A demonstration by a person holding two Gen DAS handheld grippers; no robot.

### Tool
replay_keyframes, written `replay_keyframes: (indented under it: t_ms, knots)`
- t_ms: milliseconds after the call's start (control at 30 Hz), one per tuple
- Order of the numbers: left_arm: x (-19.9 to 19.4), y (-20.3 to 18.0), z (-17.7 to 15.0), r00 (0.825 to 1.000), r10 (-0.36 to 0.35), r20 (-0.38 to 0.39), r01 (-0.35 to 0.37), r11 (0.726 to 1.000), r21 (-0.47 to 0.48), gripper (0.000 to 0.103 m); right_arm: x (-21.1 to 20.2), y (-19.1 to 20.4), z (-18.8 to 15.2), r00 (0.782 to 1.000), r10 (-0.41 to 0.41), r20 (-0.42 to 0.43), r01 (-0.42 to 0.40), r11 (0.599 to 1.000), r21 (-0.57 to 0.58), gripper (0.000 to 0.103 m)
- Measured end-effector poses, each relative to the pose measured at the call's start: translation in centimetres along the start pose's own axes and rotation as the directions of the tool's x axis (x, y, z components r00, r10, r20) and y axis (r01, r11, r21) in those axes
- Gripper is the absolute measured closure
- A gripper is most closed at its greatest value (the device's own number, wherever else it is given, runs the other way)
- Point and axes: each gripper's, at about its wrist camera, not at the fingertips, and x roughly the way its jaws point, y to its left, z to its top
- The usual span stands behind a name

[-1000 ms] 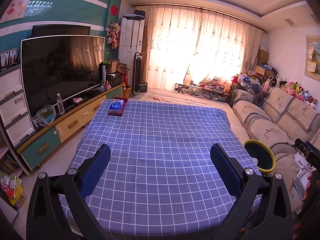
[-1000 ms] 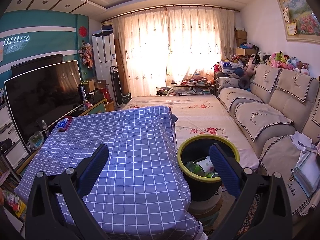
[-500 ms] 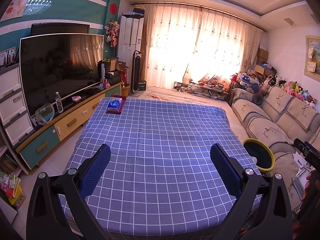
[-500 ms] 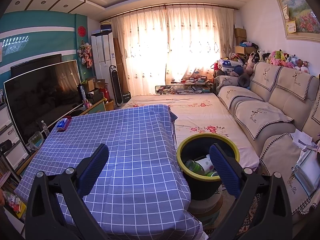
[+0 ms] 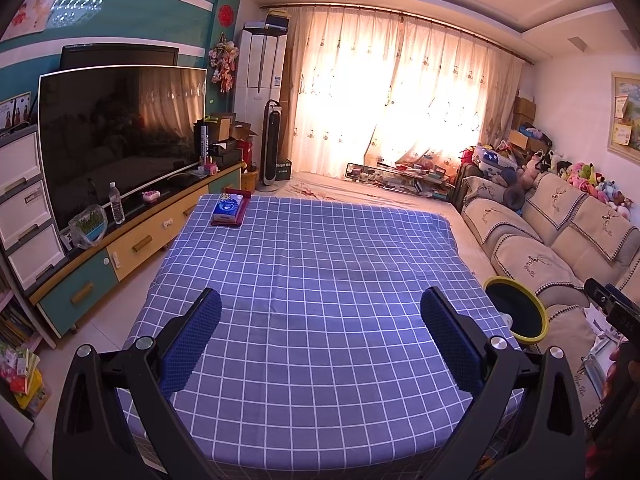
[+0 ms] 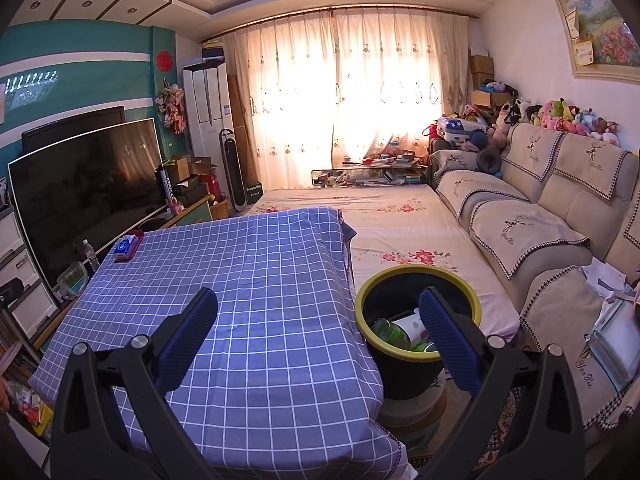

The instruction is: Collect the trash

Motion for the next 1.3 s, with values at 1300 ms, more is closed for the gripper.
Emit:
replay_keyframes:
  t_ms: [1300]
  knots:
    - [9.2, 0.9, 1.5, 0.995, -0.016, -0.099, 0.018, 1.000, 0.014, 0.005, 6.7, 1.8, 1.2, 0.995, 0.055, -0.083, -0.058, 0.998, -0.038, 0.007]
